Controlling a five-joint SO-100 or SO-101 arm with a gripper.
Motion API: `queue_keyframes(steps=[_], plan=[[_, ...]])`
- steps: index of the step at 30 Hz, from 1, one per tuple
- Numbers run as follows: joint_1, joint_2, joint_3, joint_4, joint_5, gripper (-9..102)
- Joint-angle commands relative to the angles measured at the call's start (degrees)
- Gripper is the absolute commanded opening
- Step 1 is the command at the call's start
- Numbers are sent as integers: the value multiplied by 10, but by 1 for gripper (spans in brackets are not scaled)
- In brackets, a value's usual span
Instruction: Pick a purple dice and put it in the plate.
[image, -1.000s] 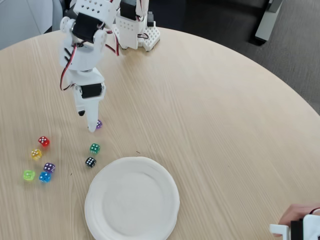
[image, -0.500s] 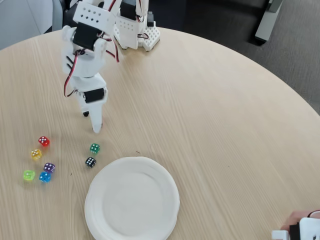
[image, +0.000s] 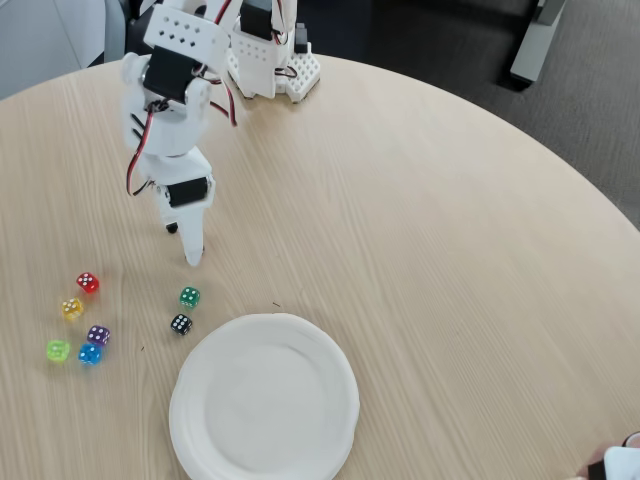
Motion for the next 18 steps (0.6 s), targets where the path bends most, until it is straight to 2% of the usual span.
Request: queue_keyframes(steps=[1,6,14,18], plan=[[-4,-3,-1,24,-4,24],[-3,-4,-1,64,-5,24],[-3,-4,-1,69,-6,24],[-3,-4,-1,69,-4,18]])
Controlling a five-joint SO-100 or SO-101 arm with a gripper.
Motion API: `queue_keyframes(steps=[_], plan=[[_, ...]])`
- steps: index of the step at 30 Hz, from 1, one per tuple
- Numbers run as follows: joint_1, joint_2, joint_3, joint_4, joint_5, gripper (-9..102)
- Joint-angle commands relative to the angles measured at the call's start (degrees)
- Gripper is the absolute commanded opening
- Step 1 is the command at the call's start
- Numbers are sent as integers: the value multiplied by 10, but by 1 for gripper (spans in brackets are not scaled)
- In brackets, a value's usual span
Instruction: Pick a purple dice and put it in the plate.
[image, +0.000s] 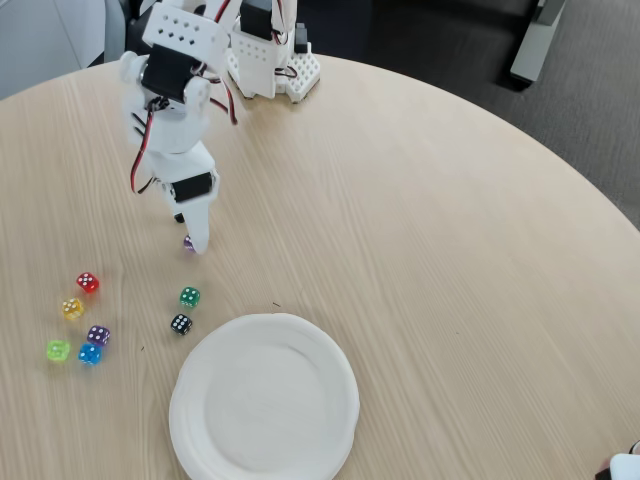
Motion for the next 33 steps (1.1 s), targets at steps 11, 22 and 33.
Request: queue_keyframes(steps=[11,22,33], plan=[[-3,-4,-1,4,4,9],[-3,-1,-2,4,14,0],[-20,82,-11,5,50,0]])
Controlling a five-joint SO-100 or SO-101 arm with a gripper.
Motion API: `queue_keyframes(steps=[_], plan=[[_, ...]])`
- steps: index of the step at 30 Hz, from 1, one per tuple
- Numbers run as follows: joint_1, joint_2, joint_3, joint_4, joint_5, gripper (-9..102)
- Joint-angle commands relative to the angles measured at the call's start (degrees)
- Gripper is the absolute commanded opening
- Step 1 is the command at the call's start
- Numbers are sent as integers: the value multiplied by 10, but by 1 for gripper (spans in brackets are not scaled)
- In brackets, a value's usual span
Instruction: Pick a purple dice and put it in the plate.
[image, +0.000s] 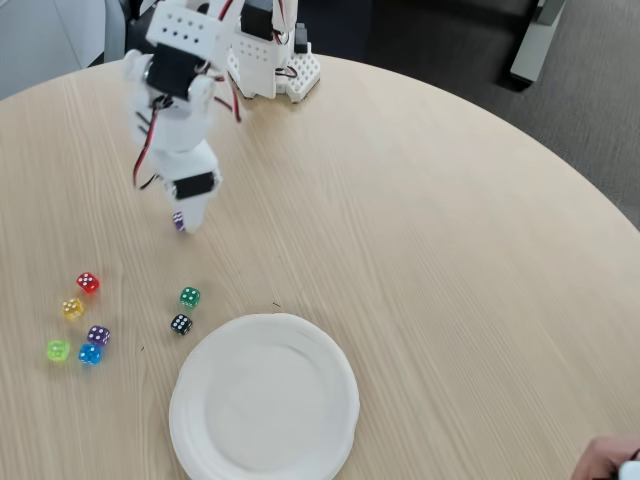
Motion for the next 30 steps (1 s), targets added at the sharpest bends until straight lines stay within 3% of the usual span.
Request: queue_keyframes(steps=[1,14,22,30], plan=[[-18,57,-9,0,2,0],[-212,242,1,2,64,0],[-357,250,1,1,119,0],[-432,242,-9,-10,122,0]])
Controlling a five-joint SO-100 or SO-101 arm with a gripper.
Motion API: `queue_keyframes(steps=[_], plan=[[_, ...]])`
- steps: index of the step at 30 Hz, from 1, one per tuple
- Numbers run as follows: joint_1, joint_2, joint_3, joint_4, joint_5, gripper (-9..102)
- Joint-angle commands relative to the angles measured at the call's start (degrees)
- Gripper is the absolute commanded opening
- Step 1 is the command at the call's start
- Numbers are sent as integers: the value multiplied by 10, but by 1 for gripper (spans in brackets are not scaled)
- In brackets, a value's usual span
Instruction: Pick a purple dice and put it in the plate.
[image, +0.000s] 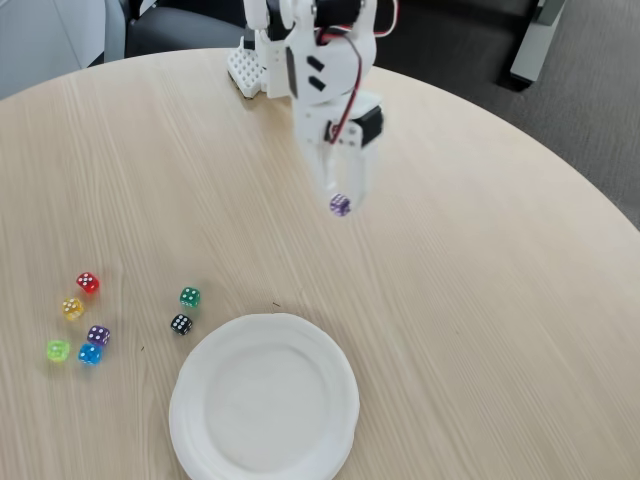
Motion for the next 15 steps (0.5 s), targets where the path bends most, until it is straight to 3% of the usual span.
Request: queue_keyframes(steps=[1,9,15], plan=[[-28,8,-13,-8,3,0],[-69,-3,-41,-47,-7,0],[-81,-82,-152,-67,-12,0]])
